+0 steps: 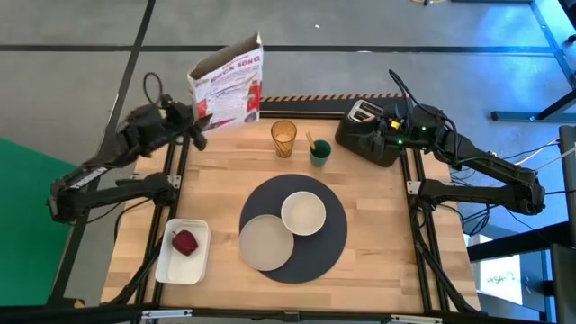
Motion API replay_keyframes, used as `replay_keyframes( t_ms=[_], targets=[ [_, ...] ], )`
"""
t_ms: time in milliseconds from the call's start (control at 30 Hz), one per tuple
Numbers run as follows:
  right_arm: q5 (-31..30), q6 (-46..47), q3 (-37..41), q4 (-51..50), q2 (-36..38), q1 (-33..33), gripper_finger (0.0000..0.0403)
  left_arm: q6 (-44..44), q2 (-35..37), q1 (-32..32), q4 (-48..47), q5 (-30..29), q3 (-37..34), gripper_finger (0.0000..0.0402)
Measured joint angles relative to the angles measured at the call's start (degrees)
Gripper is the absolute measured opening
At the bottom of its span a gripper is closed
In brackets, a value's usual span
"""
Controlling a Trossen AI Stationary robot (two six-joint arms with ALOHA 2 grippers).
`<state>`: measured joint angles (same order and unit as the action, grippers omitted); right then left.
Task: Arrange a breakfast setting
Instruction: Pour the cereal from the cereal box into the white bowl
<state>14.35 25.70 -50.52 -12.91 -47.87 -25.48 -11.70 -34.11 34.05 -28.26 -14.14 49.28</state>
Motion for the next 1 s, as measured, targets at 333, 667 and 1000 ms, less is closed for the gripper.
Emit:
replay_keyframes(
  t_ms=[333,667,1000],
  targets=[
    [1.79,-0.90,0.00,-0.02,0.00,0.01,0.0305,-2.25,-7.65,-9.27,-18.60,5.57,21.75,0.0164],
    [1.70,1.08,0.00,-1.71,0.01,0.00,0.0305,-10.85,-24.32,-19.71,-34.81,4.00,35.77,0.0164],
    [-3.49,1.42,0.00,-7.90,0.14,-0.01,0.0305,-21.76,-38.31,-28.39,-52.15,-7.31,48.21,0.0163]
  ],
)
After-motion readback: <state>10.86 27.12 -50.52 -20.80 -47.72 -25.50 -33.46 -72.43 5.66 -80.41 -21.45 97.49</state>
